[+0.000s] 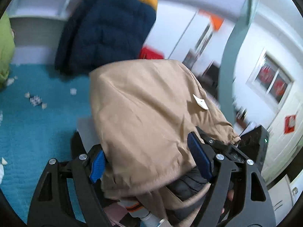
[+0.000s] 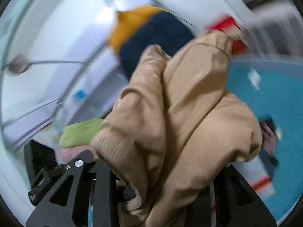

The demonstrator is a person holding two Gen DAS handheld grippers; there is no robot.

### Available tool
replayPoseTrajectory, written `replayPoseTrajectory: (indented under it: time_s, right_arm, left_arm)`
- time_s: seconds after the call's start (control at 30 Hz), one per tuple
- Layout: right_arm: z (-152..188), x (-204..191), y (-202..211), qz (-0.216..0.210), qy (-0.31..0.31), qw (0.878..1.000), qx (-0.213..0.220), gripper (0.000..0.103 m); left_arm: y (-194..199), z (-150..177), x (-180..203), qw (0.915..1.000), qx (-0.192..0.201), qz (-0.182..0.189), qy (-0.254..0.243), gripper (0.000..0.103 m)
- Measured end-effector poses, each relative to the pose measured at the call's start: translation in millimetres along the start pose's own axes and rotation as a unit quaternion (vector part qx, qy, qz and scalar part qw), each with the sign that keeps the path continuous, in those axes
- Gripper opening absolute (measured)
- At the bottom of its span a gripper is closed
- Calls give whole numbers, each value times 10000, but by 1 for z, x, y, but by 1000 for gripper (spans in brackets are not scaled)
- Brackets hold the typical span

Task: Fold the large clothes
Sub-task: 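Lower the folded jacket onto the dark clothes pile and open both tools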

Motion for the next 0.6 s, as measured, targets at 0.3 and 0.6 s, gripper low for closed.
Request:
replayPoseTrajectory:
  time_s: [0.3,0.6]
  right_arm:
    - [25,89,-17,445,-1088,9925,-342,62]
    - [32,56,35,1478,-635,9861,-428,77]
  left_arm:
    - [-44,48,-9,9991,-398,-109,-88,82]
    - [6,66,-11,9994,-166,-241,-203,89]
Point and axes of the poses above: each gripper's, at about its wrist camera, not at the fingertips, and y roughly against the way its jaws point, x to its right, z to its underside, the point moved 3 cm from there along -y, roughly the way its jaws point, and after that the axes turned 10 degrees about -x, right-handed, at the moved point
